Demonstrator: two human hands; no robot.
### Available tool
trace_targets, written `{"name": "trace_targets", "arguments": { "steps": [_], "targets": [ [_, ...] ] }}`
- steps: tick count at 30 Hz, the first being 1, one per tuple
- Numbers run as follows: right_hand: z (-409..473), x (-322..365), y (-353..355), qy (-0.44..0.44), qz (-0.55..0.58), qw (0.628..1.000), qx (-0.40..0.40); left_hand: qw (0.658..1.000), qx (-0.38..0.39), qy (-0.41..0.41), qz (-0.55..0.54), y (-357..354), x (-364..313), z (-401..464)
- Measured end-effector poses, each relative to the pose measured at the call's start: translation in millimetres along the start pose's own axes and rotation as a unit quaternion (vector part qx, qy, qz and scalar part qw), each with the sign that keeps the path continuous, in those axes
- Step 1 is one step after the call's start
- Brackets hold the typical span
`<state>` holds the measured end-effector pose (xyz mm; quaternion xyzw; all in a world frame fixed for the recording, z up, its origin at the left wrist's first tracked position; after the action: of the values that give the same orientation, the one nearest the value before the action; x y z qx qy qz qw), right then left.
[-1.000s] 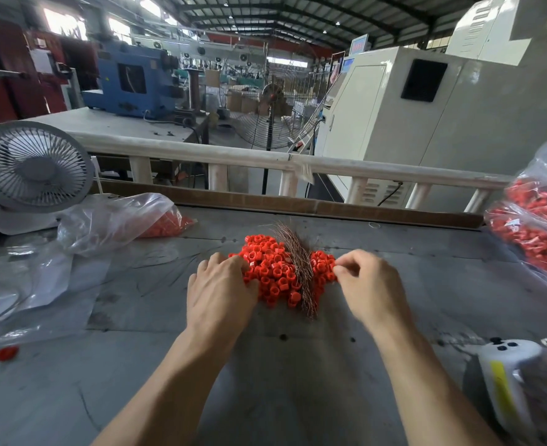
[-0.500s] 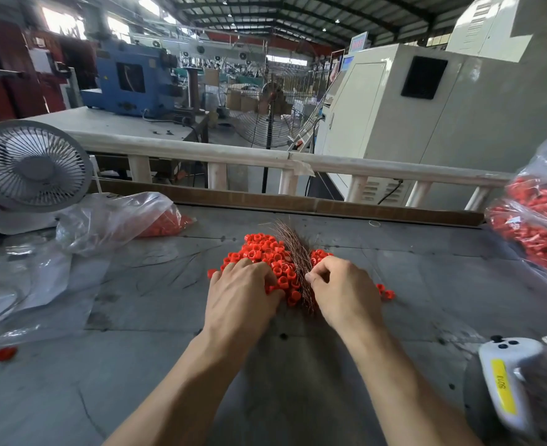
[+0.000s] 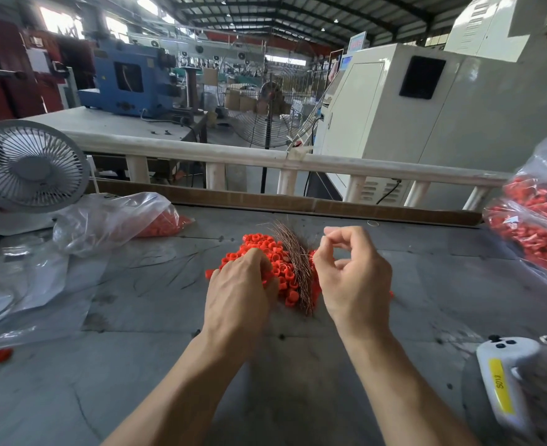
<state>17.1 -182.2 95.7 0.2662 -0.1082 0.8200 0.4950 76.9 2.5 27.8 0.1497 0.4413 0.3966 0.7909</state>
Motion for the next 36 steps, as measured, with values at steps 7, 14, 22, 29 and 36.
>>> {"name": "trace_targets", "arguments": {
  "steps": [7,14,22,29,36],
  "targets": [
    [-9.6,12.3,-18.6,0.045,0.031,0.993,0.102,0.901,0.004,0.131,-0.413,2.6,-11.5,3.3],
    [-14.1,31.9,-22.7,0.095,0.014,0.986,0.135,0.818,0.035,0.17,-0.549,-0.6,-13.2,3.9],
    [-25.3,15.6,-39.3,-0.059,0.167,0.953,0.245,0.73,0.047,0.222,-0.645,1.4,-15.8,5.1],
    [-26.7,24.6,-40.0,-0.013,0.143,0.956,0.257,0.715,0.052,0.216,-0.663,5.8,-14.3,7.9],
    [-15.7,29.4,-29.1,0.051,0.086,0.977,0.19,0.725,0.023,0.222,-0.651,10.2,-7.4,10.7]
  ]
}}
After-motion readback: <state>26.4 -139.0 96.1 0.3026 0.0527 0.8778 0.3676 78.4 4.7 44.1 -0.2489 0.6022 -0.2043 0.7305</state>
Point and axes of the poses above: each hand's wrist, its own z-axis towards the middle knuckle, its own y-axis out of the back of the hand, x = y × z, the point moved 10 cm from there along z, towards the middle knuckle, and after that the axes turned 11 degrees about -x, right-handed, at the moved point
